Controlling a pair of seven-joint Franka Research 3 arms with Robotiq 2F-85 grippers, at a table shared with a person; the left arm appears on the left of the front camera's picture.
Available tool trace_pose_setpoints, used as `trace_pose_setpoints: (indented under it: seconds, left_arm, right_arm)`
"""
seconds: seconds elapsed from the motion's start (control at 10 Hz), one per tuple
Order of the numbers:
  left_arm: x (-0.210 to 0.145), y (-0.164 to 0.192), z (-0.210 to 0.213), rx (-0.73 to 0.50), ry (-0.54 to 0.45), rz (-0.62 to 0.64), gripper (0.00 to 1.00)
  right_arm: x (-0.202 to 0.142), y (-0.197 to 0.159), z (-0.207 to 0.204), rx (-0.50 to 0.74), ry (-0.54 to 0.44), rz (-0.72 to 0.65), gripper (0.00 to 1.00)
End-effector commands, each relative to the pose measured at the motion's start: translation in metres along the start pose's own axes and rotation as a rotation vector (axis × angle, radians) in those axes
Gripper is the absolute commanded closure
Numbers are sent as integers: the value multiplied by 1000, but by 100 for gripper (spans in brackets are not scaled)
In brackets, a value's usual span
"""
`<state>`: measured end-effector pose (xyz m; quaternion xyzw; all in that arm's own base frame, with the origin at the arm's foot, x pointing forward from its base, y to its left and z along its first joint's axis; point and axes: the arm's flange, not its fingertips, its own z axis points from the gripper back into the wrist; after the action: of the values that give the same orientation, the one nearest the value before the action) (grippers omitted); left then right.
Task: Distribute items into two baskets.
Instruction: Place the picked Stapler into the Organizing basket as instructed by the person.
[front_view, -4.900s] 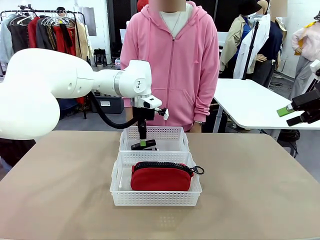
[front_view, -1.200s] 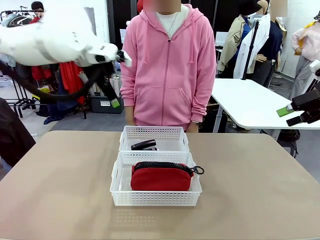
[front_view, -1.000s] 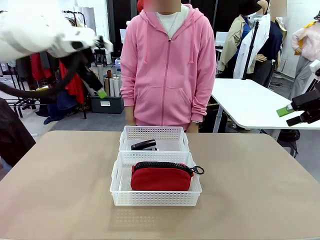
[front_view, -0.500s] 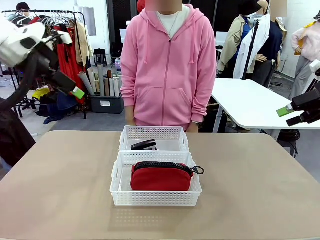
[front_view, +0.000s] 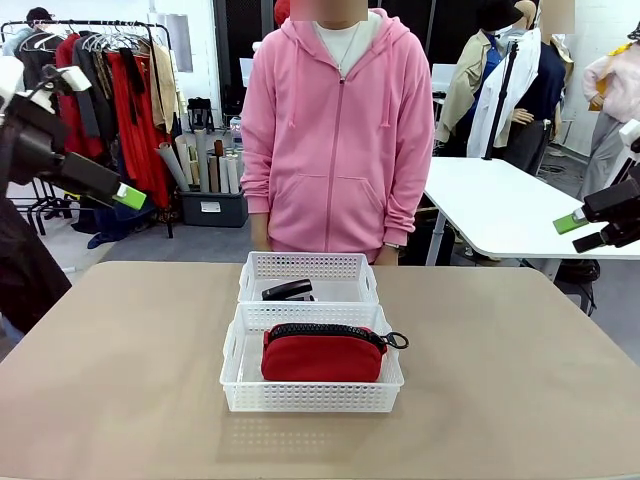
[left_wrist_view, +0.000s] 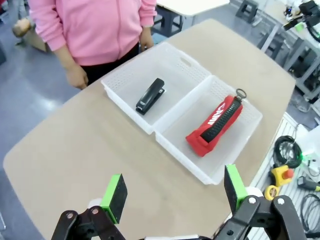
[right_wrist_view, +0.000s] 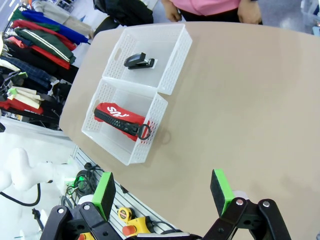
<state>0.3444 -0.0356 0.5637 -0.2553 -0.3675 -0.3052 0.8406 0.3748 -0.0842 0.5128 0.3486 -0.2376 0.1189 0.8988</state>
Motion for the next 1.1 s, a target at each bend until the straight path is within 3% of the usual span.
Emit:
trace_pose_setpoints:
  seconds: [0.0,0.3,0.6,0.7,1.0]
  left_arm:
    - [-22,-11,1,4,-59,-1,0]
    - [-55,-11,19,-18,-152,66,0]
    - [-65,1,33,-2,-226,88,0]
    - [-17,16,43,4,-156,87,0]
    - [-17,16,43,4,-156,87,0]
  right_arm:
    - [1,0,-1,15,-16,6,0]
    - [1,0,-1,15,-16,6,0]
    - [1,0,-1,15,-16,6,0]
    - [1,0,-1,15,-16,6,0]
    - [1,0,-1,15,-16,6,0]
